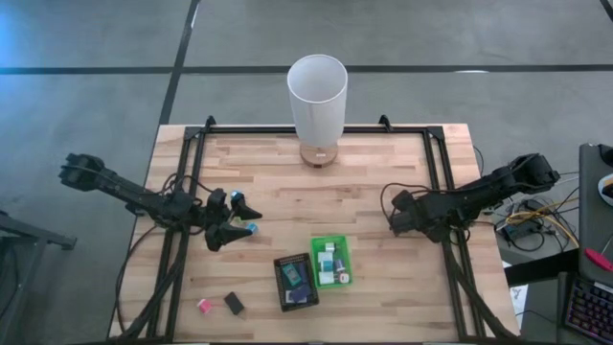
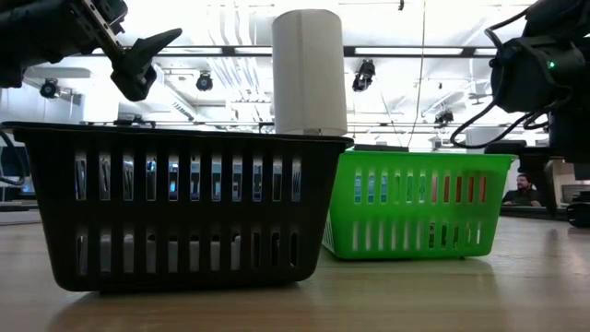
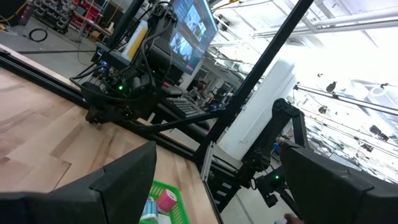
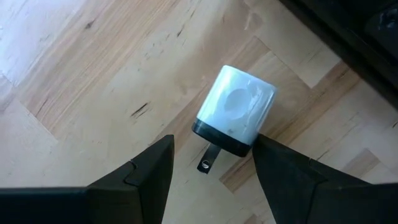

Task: Pick & Place Office items
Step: Put the white black charger adapter into the green bin

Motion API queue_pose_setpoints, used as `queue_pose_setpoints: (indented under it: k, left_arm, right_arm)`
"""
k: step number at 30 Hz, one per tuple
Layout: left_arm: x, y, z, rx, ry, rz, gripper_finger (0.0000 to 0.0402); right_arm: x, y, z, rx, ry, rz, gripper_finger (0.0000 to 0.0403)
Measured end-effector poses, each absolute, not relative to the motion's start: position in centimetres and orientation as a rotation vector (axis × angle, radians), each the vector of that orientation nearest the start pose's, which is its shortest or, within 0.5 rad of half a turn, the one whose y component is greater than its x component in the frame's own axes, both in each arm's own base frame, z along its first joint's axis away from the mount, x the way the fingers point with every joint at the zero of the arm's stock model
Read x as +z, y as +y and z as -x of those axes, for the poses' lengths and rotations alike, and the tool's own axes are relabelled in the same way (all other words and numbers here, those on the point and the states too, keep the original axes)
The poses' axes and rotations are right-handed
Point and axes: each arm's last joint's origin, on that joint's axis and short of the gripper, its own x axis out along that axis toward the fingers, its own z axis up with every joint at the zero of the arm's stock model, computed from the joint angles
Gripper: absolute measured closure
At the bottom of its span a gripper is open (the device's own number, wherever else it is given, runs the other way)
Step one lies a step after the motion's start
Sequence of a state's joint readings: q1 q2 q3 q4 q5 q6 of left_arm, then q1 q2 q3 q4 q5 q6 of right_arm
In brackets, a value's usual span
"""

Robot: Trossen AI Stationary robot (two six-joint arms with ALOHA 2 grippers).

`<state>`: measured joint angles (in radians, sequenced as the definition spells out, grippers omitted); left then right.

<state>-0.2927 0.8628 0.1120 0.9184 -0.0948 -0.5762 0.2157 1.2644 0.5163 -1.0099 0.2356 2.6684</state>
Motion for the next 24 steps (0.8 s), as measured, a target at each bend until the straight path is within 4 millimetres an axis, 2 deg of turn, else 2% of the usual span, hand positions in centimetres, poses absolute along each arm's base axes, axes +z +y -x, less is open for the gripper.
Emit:
queue_pose_setpoints:
  k: [24]
  left_arm:
    - [19.69,-4.46,-15.74,-0.24,-0.103,0.605,0.0062]
  right_arm:
    - [13.48,2.29,-13.75,-1.998,0.318,-1.59,0.0193]
